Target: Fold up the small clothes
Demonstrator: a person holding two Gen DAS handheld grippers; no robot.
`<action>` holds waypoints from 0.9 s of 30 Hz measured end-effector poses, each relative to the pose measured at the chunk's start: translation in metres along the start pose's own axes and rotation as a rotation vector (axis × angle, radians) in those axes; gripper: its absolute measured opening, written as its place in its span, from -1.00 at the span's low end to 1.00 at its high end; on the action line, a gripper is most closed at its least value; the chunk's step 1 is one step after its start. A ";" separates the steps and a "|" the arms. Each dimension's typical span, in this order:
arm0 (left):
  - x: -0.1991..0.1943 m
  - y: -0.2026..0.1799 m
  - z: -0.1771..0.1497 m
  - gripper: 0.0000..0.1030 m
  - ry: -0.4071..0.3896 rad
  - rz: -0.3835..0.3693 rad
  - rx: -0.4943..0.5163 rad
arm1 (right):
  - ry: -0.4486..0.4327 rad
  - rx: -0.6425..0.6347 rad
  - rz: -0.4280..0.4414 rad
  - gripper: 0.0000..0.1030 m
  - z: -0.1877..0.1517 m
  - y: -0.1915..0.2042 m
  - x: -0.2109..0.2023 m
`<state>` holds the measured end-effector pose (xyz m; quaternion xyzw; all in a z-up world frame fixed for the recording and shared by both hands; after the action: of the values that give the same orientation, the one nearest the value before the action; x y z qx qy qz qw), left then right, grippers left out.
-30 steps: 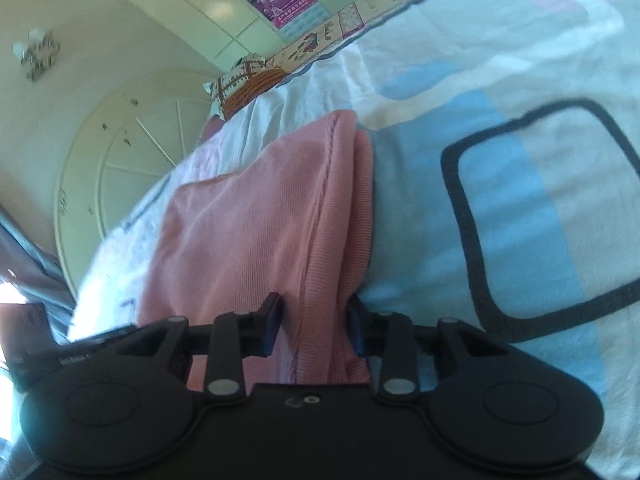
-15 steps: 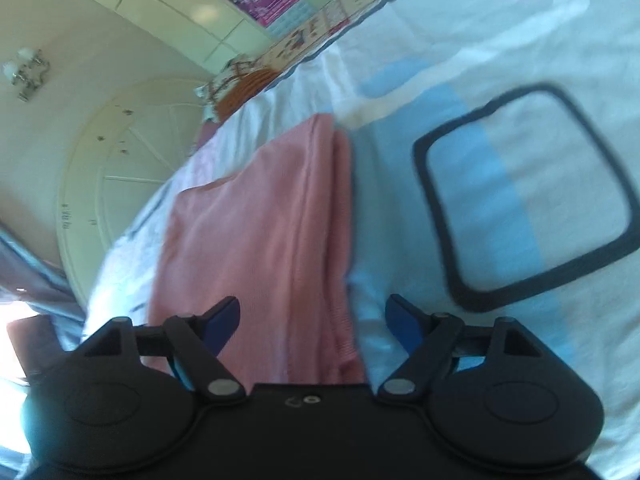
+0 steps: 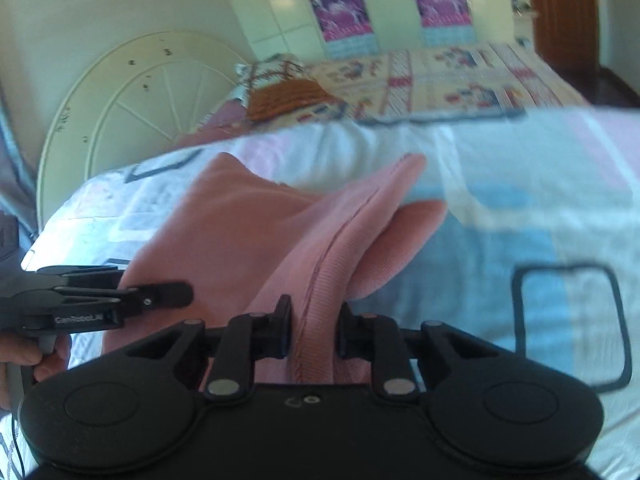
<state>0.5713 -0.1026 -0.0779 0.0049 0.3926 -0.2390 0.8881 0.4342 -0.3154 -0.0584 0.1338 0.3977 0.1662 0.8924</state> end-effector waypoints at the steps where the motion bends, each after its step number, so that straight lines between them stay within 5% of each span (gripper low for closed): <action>1: -0.009 0.008 0.002 -0.39 -0.006 0.005 -0.001 | -0.002 -0.023 0.006 -0.61 0.006 0.012 0.000; 5: -0.045 0.058 -0.001 -0.39 -0.012 0.053 -0.020 | -0.017 -0.083 0.054 -0.61 0.016 0.064 0.012; 14: -0.094 0.167 -0.063 -0.38 0.042 0.208 -0.076 | 0.055 -0.034 0.207 -0.61 -0.015 0.155 0.090; 17: -0.092 0.192 -0.087 -0.26 0.073 0.241 -0.139 | 0.104 0.012 0.222 -0.62 -0.031 0.159 0.114; 19: -0.088 0.201 -0.099 0.24 0.070 0.305 -0.148 | 0.125 0.042 0.182 -0.61 -0.040 0.149 0.124; 20: -0.088 0.200 -0.104 0.30 0.047 0.341 -0.118 | 0.137 0.065 0.175 -0.60 -0.045 0.142 0.126; 27: -0.094 0.193 -0.105 0.31 0.027 0.390 -0.077 | 0.138 0.088 0.154 -0.49 -0.056 0.128 0.119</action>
<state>0.5267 0.1286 -0.1188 0.0500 0.4050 -0.0470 0.9117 0.4420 -0.1446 -0.1265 0.1913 0.4539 0.2252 0.8406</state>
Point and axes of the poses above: each gripper's, at about its wrist camera, not at the fingertips, and x roughly the way its jaws point, y to its left, z to its top, the point moved 5 cm from there along x, roughly the way its jaws point, and after that the axes turned 6 degrees about z, right-handed, at the moved point
